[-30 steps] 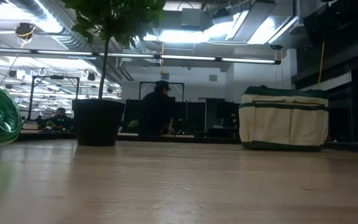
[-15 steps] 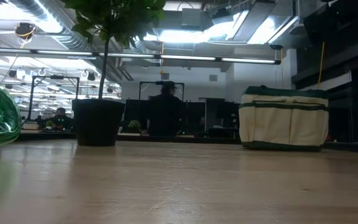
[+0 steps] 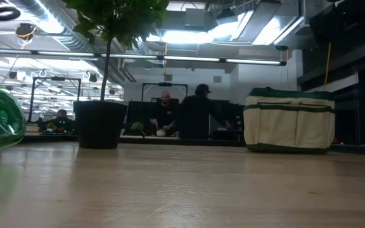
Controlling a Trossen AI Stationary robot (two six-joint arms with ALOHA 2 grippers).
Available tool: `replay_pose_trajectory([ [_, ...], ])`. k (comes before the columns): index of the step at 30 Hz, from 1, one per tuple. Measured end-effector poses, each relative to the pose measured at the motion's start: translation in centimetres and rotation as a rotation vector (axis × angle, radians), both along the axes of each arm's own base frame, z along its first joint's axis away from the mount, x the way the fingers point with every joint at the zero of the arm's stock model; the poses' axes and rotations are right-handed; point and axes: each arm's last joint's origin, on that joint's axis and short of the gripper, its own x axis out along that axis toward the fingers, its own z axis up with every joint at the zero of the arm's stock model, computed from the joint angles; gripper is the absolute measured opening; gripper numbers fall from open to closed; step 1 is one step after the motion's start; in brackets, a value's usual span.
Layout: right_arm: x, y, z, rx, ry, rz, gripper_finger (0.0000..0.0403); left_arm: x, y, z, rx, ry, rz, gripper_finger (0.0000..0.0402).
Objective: Pick & Place Garden tools in Gardening bag
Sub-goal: Put the green spray bottle into the white gardening bag
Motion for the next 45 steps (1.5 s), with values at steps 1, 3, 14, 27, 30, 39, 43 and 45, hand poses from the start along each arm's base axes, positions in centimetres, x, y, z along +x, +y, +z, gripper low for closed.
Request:
replay_pose_trajectory([
  [1,0.0,0.0,0.0,0.000,0.000,0.000,0.0229,0.0,0.0,-0.4,-0.009,-0.007,-0.010,0.0216],
  [3,0.0,0.0,0.0,0.000,0.000,0.000,0.0229,0.0,0.1,-1.1,-0.035,-0.025,-0.026,0.0217],
  [14,0.0,0.0,0.0,0.000,0.000,-0.001,0.0229,0.7,0.4,-2.2,-0.014,-0.184,-0.051,0.0177],
  [27,0.0,0.0,0.0,0.000,0.000,-0.001,0.0229,5.4,0.8,-1.9,-0.037,-0.457,-0.167,0.0151],
  [30,0.0,0.0,0.0,0.000,0.000,-0.001,0.0229,7.2,1.5,-1.6,-0.020,-0.507,-0.245,0.0151],
  [39,0.0,0.0,0.0,0.000,0.000,-0.001,0.0230,13.0,5.4,0.2,0.061,-0.704,-0.420,0.0151],
  [43,0.0,0.0,0.0,0.000,0.000,-0.001,0.0230,14.9,6.9,1.3,0.060,-0.831,-0.476,0.0151],
  [45,0.0,0.0,0.0,0.000,0.000,-0.001,0.0230,15.6,7.4,2.0,0.074,-0.896,-0.496,0.0151],
])
